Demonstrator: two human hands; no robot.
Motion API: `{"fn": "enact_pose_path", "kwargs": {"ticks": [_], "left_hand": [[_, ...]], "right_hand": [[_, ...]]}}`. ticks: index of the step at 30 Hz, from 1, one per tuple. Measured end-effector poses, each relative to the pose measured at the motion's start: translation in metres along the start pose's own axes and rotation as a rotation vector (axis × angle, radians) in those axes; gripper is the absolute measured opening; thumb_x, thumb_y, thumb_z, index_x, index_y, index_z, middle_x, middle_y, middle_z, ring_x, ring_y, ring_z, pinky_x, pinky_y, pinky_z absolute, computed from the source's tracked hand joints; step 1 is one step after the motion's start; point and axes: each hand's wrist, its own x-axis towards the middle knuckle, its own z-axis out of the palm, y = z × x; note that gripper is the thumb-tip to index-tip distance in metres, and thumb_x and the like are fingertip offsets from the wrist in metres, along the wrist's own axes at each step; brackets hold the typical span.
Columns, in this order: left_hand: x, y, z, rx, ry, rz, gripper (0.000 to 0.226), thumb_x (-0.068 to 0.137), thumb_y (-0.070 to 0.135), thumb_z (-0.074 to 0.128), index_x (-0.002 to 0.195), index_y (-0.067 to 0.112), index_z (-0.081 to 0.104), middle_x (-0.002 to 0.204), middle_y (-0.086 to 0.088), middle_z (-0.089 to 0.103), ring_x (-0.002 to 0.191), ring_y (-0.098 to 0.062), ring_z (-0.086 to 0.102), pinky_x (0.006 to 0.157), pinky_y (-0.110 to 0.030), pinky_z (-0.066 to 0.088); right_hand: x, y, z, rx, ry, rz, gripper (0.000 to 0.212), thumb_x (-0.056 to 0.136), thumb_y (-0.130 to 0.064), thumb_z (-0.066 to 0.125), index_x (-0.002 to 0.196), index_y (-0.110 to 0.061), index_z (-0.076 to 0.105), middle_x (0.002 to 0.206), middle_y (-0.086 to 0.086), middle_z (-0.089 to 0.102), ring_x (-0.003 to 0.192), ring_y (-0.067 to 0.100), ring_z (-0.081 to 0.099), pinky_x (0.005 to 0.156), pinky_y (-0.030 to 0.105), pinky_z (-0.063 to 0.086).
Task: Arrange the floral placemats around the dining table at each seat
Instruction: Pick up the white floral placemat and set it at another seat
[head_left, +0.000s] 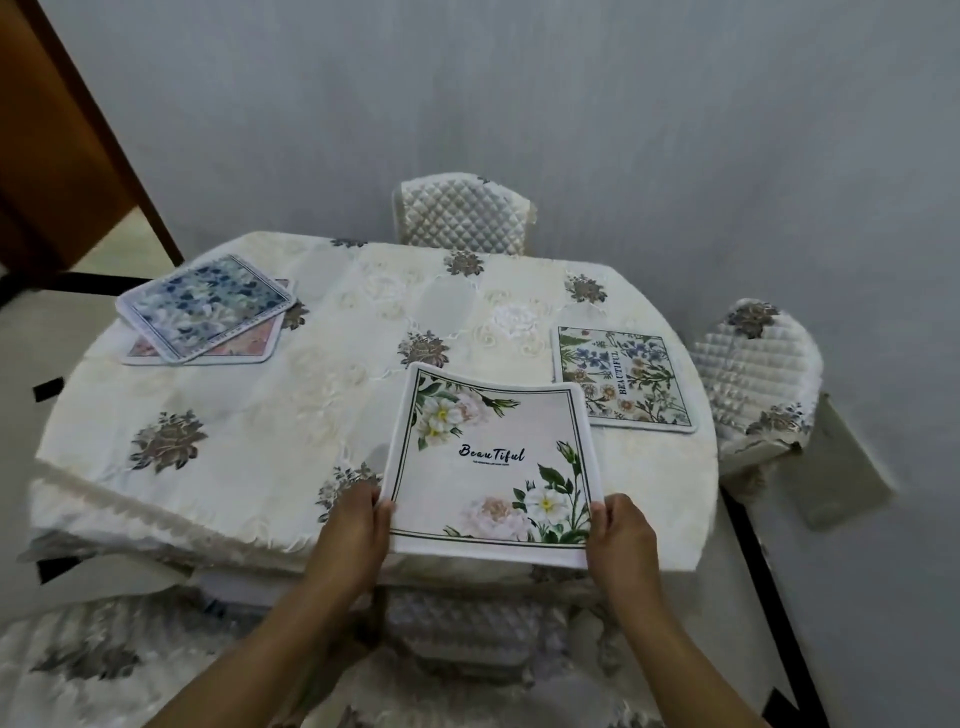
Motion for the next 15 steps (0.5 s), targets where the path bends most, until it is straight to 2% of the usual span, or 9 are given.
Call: {"fn": "enact_pose_path", "kwargs": {"ticks": [4, 8, 12, 15], "left_hand": [[0.028, -0.024, 0.015, 0.017, -0.003, -0.015, 0.019, 0.097, 0.021, 0.047, 0.078, 0.019, 0.044, 0.073, -0.003, 0.050, 0.066, -0.020, 0.048, 0.055, -0.033, 0.031], [0.044, -0.055, 0.042, 0.058, -0.031, -0.046, 0.016, 0.096, 0.016, 0.049, 0.083, 0.023, 0.042, 0.079, -0.003, 0.048, 0.069, -0.023, 0.046, 0.061, -0.033, 0.033], [0.047, -0.079, 0.074, 0.074, -0.081, -0.167, 0.008, 0.096, 0.018, 0.048, 0.089, 0.021, 0.047, 0.087, -0.005, 0.053, 0.077, -0.024, 0.051, 0.065, -0.034, 0.037], [0.052, -0.087, 0.092, 0.104, -0.073, -0.253, 0.005, 0.094, 0.021, 0.050, 0.090, 0.021, 0.048, 0.089, -0.007, 0.058, 0.080, -0.029, 0.055, 0.066, -0.037, 0.043]], "right_hand": [[0.018, 0.006, 0.036, -0.033, -0.038, 0.039, 0.025, 0.100, -0.020, 0.047, 0.077, -0.008, 0.049, 0.071, 0.007, 0.053, 0.067, 0.025, 0.049, 0.060, 0.033, 0.032], [0.033, 0.028, 0.077, -0.052, -0.094, 0.106, 0.024, 0.099, -0.019, 0.048, 0.078, -0.009, 0.049, 0.073, 0.007, 0.052, 0.069, 0.026, 0.049, 0.061, 0.033, 0.033], [0.038, 0.051, 0.105, -0.079, -0.121, 0.139, 0.022, 0.098, -0.018, 0.049, 0.078, -0.011, 0.049, 0.071, 0.004, 0.050, 0.066, 0.024, 0.046, 0.061, 0.034, 0.035], [0.044, 0.060, 0.115, -0.088, -0.110, 0.164, 0.023, 0.098, -0.019, 0.049, 0.077, -0.012, 0.047, 0.066, -0.002, 0.043, 0.061, 0.020, 0.042, 0.058, 0.032, 0.031]]}}
